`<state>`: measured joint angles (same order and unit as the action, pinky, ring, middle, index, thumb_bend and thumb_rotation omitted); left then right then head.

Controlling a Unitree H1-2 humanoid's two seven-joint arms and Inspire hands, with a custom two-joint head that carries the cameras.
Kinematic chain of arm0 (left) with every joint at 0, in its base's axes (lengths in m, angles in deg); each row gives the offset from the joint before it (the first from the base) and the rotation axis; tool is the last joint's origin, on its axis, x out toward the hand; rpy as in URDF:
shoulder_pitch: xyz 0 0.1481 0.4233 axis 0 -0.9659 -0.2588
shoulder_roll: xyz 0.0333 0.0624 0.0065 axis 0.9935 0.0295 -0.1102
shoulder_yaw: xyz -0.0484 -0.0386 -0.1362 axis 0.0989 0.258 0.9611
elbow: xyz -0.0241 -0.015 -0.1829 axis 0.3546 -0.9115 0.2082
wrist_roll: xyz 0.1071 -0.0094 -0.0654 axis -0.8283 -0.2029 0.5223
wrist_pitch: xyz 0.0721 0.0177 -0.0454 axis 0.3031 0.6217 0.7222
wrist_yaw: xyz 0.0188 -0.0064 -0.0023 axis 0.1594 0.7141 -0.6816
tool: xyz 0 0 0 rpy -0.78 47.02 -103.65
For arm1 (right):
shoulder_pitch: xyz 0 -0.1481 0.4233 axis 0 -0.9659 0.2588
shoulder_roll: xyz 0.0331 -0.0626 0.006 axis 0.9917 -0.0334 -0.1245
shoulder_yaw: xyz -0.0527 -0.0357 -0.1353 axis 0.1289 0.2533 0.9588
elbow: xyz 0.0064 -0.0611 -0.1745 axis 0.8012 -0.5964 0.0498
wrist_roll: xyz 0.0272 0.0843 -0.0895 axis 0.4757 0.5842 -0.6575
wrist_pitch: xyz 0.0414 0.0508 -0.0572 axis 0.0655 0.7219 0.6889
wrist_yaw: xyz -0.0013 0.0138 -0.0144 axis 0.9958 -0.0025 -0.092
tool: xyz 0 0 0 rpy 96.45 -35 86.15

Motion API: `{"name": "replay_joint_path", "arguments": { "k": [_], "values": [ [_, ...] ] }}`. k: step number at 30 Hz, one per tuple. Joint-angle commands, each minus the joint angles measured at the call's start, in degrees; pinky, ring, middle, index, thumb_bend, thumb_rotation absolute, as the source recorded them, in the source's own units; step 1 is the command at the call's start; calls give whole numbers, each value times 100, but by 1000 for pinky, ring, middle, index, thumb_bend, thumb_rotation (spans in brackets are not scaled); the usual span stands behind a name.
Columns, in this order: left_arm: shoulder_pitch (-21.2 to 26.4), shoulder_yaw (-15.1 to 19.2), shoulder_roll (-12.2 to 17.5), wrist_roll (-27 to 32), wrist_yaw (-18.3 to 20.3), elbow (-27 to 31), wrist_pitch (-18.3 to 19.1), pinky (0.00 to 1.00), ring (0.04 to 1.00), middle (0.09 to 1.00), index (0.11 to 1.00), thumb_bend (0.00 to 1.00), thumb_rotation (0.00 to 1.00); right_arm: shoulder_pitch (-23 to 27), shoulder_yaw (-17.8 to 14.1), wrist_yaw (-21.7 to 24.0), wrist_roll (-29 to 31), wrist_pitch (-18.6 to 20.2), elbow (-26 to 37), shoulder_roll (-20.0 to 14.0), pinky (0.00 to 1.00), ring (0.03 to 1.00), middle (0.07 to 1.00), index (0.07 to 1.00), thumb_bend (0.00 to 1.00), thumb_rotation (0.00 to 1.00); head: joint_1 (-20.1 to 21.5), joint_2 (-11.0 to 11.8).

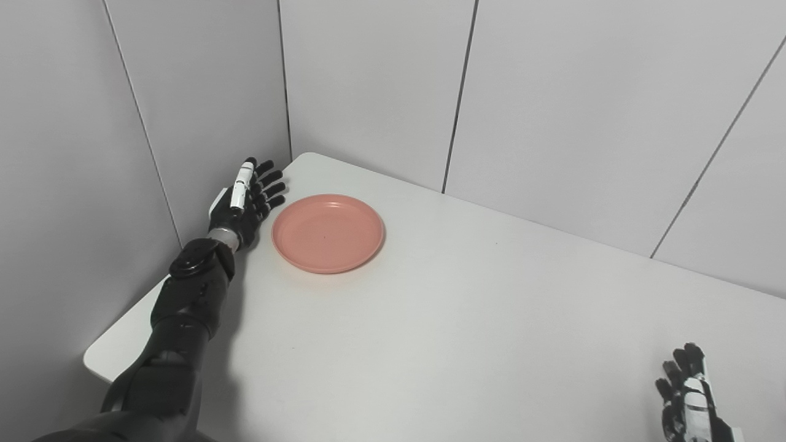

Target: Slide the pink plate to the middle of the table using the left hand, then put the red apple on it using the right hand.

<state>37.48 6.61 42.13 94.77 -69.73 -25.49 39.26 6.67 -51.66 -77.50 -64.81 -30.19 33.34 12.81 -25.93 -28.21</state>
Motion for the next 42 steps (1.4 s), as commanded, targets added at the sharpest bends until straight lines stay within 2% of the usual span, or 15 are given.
{"name": "replay_joint_path", "arguments": {
  "k": [1,7,11,15,24,28,42],
  "values": [
    [187,-34,44,8,48,102,-117,878,872,867,843,355,1000,97,-27,28,62,21,210,20,1000,1000,1000,1000,0,1000,4,-4],
    [145,-81,-36,34,33,184,-82,870,876,876,850,358,1000,106,-24,47,91,-18,185,-1,1000,1000,1000,1000,0,1000,21,-31],
    [143,-108,-53,69,159,75,-147,884,888,890,865,362,1000,97,-20,39,60,-60,178,-1,1000,1000,1000,1000,0,1000,28,-46],
    [130,-112,-141,67,2,189,-28,866,877,876,854,364,1000,103,-22,50,82,-46,178,-1,1000,1000,1000,1000,0,1000,31,-56],
    [65,-182,-205,78,72,303,-12,886,893,890,868,349,1000,103,-16,61,46,-120,144,-23,1000,1000,1000,1000,0,1000,34,-76],
    [71,-153,-238,146,80,297,80,895,894,891,866,347,1000,90,-20,54,56,-101,163,-16,1000,1000,1000,1000,0,1000,37,-85],
    [-148,-166,-429,210,155,811,428,914,910,908,893,316,1000,95,-23,11,10,-84,169,12,1000,1000,1000,1000,0,1000,83,-133]
  ]
}}
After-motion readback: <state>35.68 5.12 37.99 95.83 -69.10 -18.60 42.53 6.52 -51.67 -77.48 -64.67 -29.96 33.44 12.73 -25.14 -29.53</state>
